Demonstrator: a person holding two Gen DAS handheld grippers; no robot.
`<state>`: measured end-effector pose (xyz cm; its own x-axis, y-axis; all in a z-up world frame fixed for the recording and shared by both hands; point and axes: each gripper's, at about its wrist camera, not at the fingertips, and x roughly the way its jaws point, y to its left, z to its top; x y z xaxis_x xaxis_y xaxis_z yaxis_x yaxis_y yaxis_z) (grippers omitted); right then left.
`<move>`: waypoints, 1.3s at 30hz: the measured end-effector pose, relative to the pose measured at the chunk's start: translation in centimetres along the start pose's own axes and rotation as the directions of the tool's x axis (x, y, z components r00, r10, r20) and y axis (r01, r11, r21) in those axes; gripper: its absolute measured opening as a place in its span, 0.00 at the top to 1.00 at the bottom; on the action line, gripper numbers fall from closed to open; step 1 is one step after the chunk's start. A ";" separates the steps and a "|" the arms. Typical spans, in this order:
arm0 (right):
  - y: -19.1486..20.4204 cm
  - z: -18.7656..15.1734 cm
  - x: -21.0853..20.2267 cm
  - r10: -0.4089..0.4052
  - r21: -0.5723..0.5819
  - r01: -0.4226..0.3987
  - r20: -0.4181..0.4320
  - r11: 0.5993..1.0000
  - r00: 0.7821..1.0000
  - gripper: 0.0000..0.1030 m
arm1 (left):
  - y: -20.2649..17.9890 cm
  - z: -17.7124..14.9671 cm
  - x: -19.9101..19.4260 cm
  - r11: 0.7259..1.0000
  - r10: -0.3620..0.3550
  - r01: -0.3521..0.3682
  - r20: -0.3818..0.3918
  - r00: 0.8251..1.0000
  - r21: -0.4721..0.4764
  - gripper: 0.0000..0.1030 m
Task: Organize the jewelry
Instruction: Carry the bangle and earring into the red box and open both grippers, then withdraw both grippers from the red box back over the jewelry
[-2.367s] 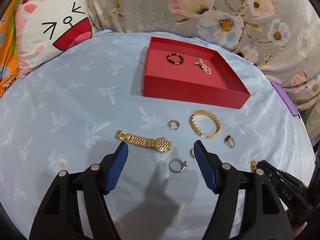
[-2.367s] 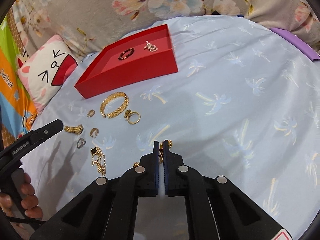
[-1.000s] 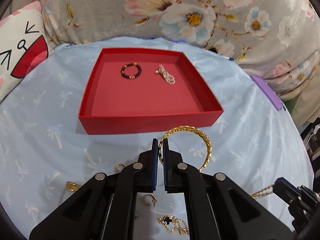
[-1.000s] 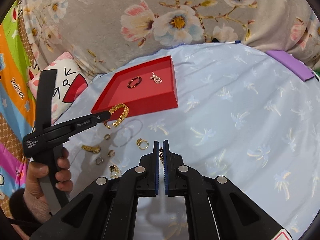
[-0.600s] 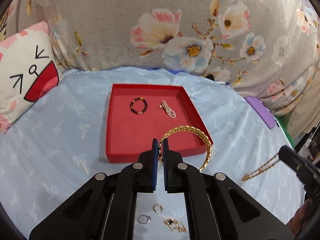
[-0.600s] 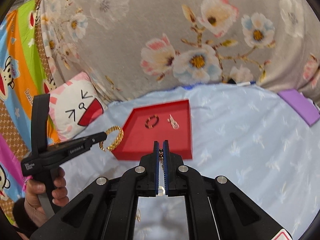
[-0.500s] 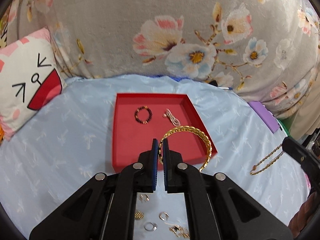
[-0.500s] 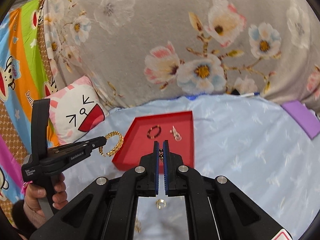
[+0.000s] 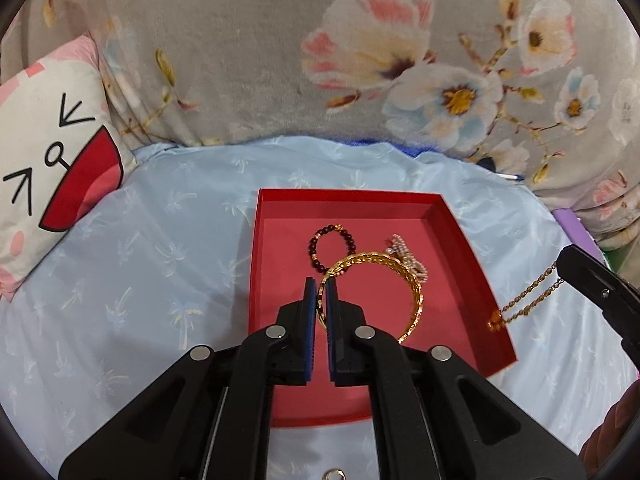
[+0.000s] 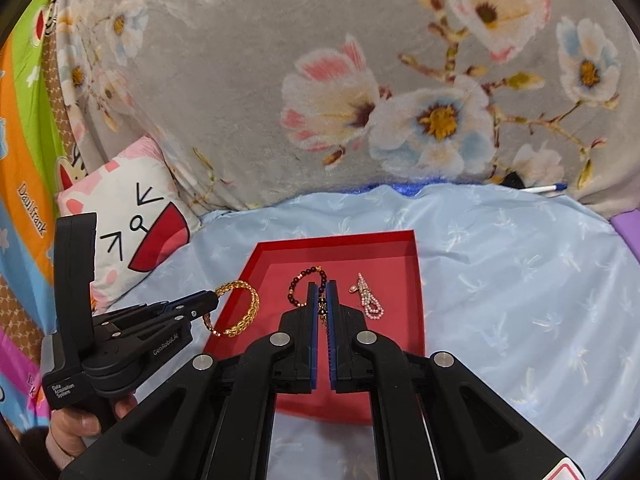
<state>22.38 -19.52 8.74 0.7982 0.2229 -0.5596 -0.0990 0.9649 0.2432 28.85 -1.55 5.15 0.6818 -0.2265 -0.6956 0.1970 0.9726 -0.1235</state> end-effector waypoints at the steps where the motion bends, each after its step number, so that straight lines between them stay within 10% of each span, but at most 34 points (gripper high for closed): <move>1: -0.1 0.0 0.9 -0.001 0.002 0.001 -0.010 1.000 1.000 0.96 | 0.1 0.0 0.6 1.000 0.002 -0.002 -0.007 1.000 -0.003 0.96; 13: -1.8 -0.6 7.2 -0.030 0.003 0.030 -0.070 1.000 0.997 0.95 | 0.7 0.0 6.8 0.998 0.048 -0.050 -0.067 0.997 -0.027 0.94; 17: -2.3 -0.9 7.0 -0.036 0.018 0.037 -0.055 0.999 0.998 0.89 | 1.3 0.1 6.9 0.997 0.058 -0.061 -0.055 0.997 -0.056 0.67; 27: -1.9 -3.5 -0.2 0.017 0.048 -0.017 0.014 0.999 1.000 0.79 | 3.0 -2.0 0.9 0.994 0.050 -0.049 0.007 0.999 -0.101 0.54; 39: 0.0 -14.8 -9.5 0.030 0.059 -0.025 -0.087 0.998 0.996 0.78 | 3.3 -12.4 -6.9 0.993 0.031 -0.033 -0.022 0.999 -0.113 0.48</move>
<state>5.99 -19.62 2.29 0.7400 0.2633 -0.6189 -0.0837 0.9491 0.3037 16.07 3.87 0.72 0.6716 -0.1948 -0.7148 0.0931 0.9794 -0.1794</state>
